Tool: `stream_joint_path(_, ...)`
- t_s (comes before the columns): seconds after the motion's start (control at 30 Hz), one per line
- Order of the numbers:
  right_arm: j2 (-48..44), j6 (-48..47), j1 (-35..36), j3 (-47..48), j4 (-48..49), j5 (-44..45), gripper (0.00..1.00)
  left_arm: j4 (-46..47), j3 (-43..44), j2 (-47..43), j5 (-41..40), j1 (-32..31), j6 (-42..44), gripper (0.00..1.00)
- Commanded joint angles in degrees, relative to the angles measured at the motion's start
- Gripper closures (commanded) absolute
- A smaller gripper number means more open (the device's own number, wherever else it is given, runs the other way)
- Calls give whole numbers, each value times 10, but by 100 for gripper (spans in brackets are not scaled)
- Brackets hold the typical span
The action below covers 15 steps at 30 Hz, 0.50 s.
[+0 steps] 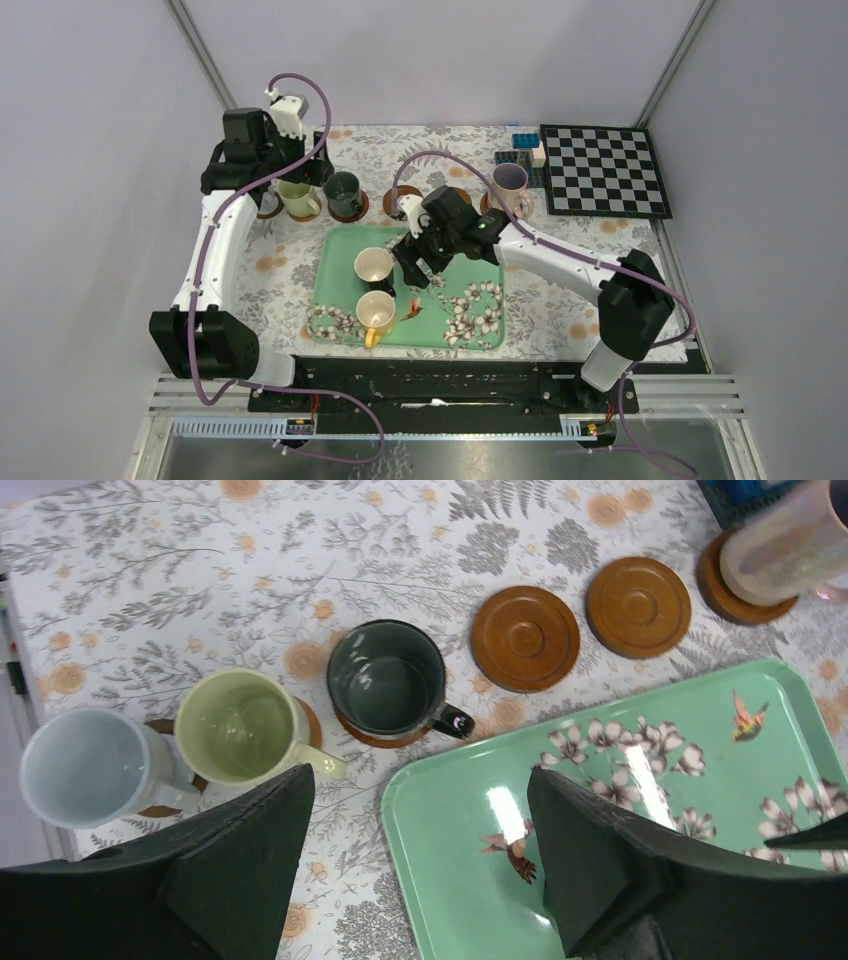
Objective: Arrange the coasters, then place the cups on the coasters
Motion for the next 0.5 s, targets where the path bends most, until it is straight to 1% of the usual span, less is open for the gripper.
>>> stream_joint_path(0.0, 24, 36, 26, 40, 33, 44, 12, 54, -2, -14, -31, 15, -46, 14)
stream_joint_path(0.1, 47, 55, 35, 63, 28, 52, 16, 58, 0, -14, -30, 16, -48, 13)
stream_joint_path(0.17, 57, 56, 37, 74, 23, 54, 17, 59, 1, -14, -31, 16, -47, 13)
stream_joint_path(0.47, 78, 63, 55, 97, 17, 47, 18, 65, -7, -14, -34, 17, -49, 13)
